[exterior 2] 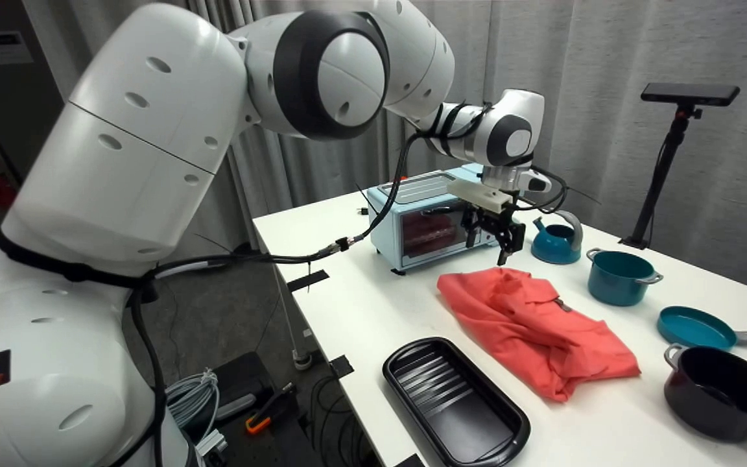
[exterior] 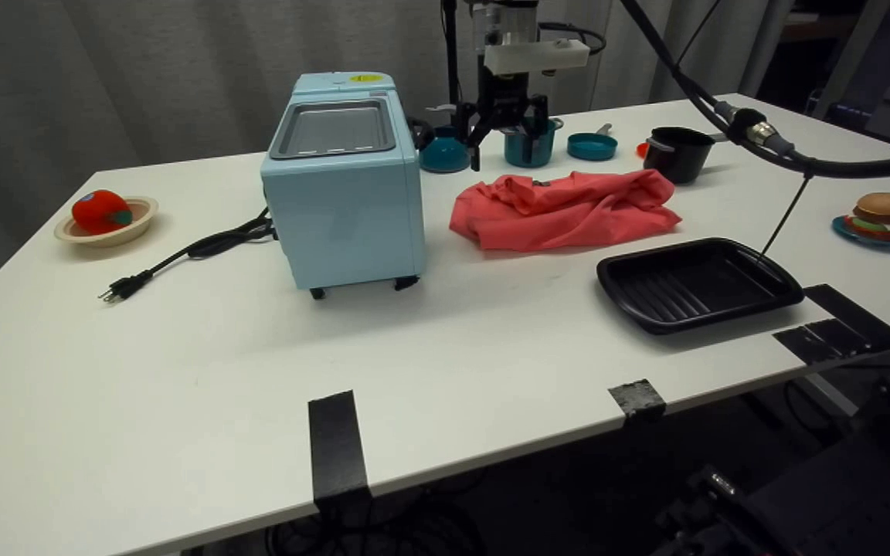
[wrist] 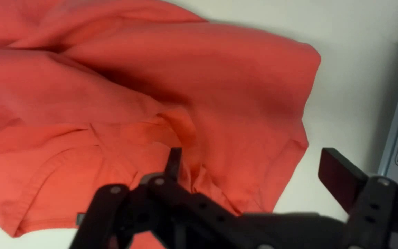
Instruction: Unfold the orange shirt
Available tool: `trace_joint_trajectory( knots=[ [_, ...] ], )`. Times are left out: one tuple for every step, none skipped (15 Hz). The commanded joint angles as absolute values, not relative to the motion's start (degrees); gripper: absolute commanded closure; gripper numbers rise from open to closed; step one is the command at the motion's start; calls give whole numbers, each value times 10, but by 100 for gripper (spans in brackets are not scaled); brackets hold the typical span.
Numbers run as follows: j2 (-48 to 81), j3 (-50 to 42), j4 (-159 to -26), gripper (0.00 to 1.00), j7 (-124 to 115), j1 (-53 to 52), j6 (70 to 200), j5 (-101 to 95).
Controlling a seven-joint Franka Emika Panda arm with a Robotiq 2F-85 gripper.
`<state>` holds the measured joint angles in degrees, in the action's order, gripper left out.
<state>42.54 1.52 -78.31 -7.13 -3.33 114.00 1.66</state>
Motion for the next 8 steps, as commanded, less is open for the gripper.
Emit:
trace_joint_trajectory(
  knots=[
    [479,3,-717,0,-89,-37,1125,14],
    [488,0,-708,0,-94,-37,1124,13],
    [498,-4,-698,0,-97,-36,1122,12],
    [508,-7,-688,0,-100,-36,1121,10],
    [517,-11,-678,0,-104,-36,1119,9],
    [527,-15,-666,0,-108,-36,1117,7],
    [536,-17,-656,0,-111,-35,1115,7],
    [543,-18,-645,8,-112,-34,1111,8]
  ],
)
